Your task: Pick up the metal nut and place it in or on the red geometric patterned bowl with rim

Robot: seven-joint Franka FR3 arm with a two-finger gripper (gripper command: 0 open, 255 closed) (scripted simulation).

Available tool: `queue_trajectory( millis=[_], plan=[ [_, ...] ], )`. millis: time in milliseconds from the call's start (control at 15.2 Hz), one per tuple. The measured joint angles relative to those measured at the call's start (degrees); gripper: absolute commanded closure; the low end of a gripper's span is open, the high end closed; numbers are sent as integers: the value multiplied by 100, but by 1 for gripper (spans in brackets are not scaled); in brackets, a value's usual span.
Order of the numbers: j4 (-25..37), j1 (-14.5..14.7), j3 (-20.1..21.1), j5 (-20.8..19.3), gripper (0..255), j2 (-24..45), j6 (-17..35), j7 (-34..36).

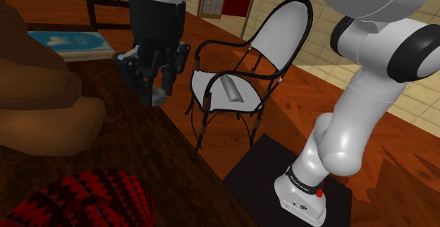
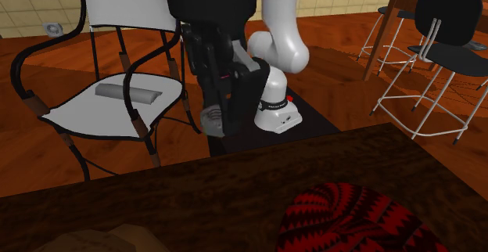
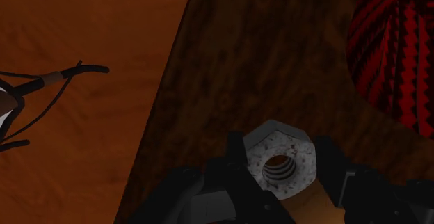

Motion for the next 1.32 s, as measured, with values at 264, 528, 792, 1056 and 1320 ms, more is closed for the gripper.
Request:
queue_trajectory(
  millis=[264,528,792,1056,1320],
  plan=[
    [663,501,284,-371,255,580,-222,697],
    [1556,1208,457,-877,255,1340,-530,1380],
    [2964,2245,449,-1515,255,2331,-1071,1942],
    [4435,3251,248,-2017,255,3221,-1636,2148],
    [3452,2853,376,-1824,255,2890,-1053,2273]
  ],
)
